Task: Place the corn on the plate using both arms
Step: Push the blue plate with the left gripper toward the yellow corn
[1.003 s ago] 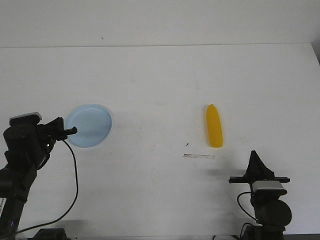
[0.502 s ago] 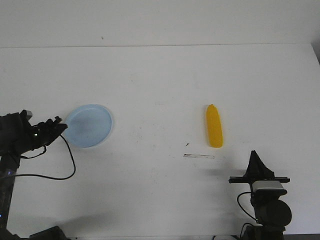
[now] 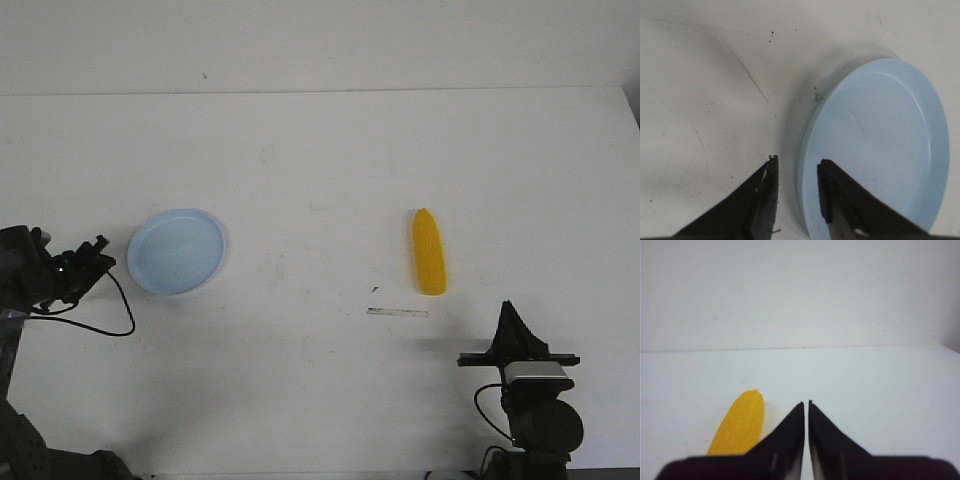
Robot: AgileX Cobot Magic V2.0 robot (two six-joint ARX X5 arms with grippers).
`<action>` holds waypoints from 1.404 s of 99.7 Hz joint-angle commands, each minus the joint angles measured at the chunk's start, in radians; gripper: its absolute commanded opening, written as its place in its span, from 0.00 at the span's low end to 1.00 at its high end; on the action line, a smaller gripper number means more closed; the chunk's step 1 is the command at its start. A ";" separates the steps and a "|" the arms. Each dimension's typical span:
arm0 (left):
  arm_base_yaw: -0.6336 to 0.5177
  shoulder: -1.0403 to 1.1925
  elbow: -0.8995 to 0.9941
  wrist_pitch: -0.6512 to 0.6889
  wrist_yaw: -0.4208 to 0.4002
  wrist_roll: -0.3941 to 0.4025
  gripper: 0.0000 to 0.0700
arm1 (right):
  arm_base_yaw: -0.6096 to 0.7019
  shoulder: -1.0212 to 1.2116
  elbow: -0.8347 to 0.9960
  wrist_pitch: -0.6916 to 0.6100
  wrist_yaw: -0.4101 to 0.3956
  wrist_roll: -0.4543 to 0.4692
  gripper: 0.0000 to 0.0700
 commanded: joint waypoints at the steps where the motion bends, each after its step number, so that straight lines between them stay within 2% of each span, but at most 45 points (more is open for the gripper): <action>1: 0.000 0.020 0.019 0.004 0.000 0.047 0.35 | 0.000 0.001 -0.001 0.012 0.003 -0.004 0.02; 2: -0.010 0.034 0.019 0.005 0.000 0.063 0.53 | 0.000 0.001 -0.001 0.012 0.003 -0.004 0.02; 3: -0.011 0.035 0.019 0.005 0.000 0.063 0.53 | 0.000 0.001 -0.001 0.012 0.003 -0.004 0.02; 66: -0.091 0.131 0.019 0.008 0.000 0.050 0.50 | 0.000 0.002 -0.001 0.012 0.003 -0.004 0.02; 69: -0.094 0.136 0.019 0.008 0.000 0.050 0.49 | 0.000 0.001 -0.001 0.012 0.003 -0.004 0.02; 78: -0.104 0.142 0.019 0.008 0.000 0.050 0.34 | 0.000 0.001 -0.001 0.012 0.003 -0.004 0.02; 84: -0.109 0.142 0.019 0.009 0.001 0.050 0.28 | 0.000 0.001 -0.001 0.012 0.003 -0.004 0.02; 108: -0.121 0.142 0.019 0.008 0.001 0.050 0.26 | 0.000 0.001 -0.001 0.012 0.003 -0.004 0.02; 122: -0.121 0.142 0.019 0.008 0.001 0.050 0.06 | 0.000 0.002 -0.001 0.012 0.003 -0.004 0.02; 128: -0.121 0.142 0.019 0.008 0.001 0.050 0.00 | 0.000 0.001 -0.001 0.012 0.003 -0.004 0.02; 140: -0.121 0.142 0.019 0.008 0.001 0.047 0.00 | 0.000 0.001 -0.001 0.012 0.003 -0.004 0.02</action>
